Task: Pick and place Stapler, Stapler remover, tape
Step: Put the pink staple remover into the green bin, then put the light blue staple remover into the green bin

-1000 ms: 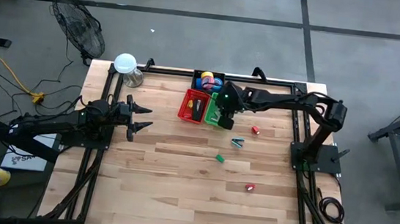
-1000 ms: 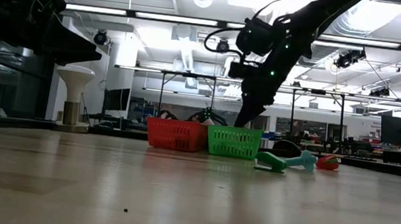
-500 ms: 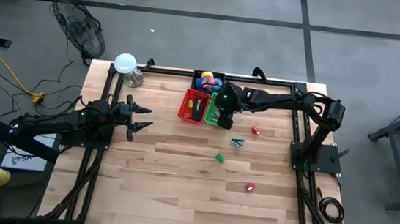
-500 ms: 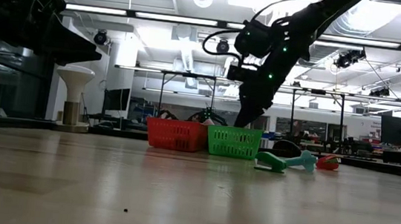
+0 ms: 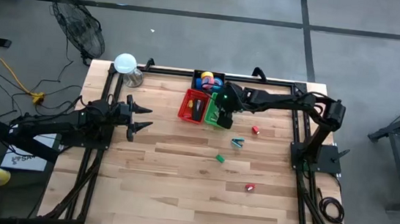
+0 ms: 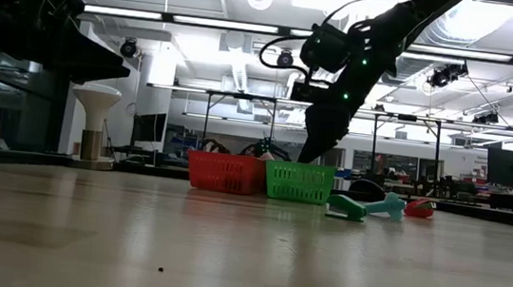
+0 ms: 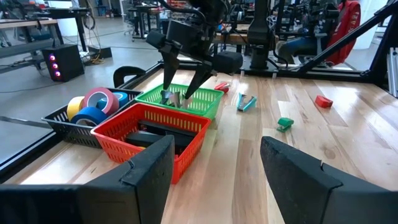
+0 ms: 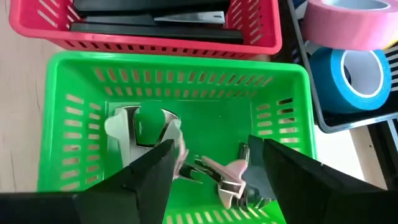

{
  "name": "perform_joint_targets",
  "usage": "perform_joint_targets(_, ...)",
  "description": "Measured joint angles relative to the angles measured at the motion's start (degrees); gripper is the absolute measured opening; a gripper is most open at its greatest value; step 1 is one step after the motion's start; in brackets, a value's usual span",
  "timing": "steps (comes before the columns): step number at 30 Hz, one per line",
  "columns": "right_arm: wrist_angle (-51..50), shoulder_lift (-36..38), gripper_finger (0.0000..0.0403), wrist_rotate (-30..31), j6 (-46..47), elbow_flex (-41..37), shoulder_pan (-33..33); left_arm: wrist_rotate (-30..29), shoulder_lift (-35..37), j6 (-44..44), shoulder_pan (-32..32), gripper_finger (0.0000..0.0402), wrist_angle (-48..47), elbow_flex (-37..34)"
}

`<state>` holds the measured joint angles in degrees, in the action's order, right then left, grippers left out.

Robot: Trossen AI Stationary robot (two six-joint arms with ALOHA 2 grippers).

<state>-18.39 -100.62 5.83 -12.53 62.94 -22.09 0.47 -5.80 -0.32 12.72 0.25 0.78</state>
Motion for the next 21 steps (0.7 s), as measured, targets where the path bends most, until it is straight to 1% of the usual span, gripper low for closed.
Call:
perform_joint_targets(6, 0.1, 0.6, 0.0246, 0.4, 0.1, 0.0, 0.5, 0.0, 0.0, 0.0, 0.0, 0.0234, 0.0, 0.0)
perform_joint_targets(8, 0.1, 1.5, 0.0249, 1.8, 0.1, 0.0, 1.1, 0.0, 0.0, 0.0, 0.0, 0.0234, 0.0, 0.0)
perform_joint_targets(11, -0.9, 3.3, 0.025, 5.4, 0.3, 0.0, 2.1, 0.0, 0.0, 0.0, 0.0, 0.0234, 0.0, 0.0)
perform_joint_targets(16, -8.7, 6.8, 0.025, 8.9, 4.0, 0.0, 4.0, 0.0, 0.0, 0.0, 0.0, 0.0234, 0.0, 0.0)
perform_joint_targets(21, -18.5, 9.7, 0.025, 8.3, 8.5, 0.0, 6.7, 0.0, 0.0, 0.0, 0.0, 0.0234, 0.0, 0.0)
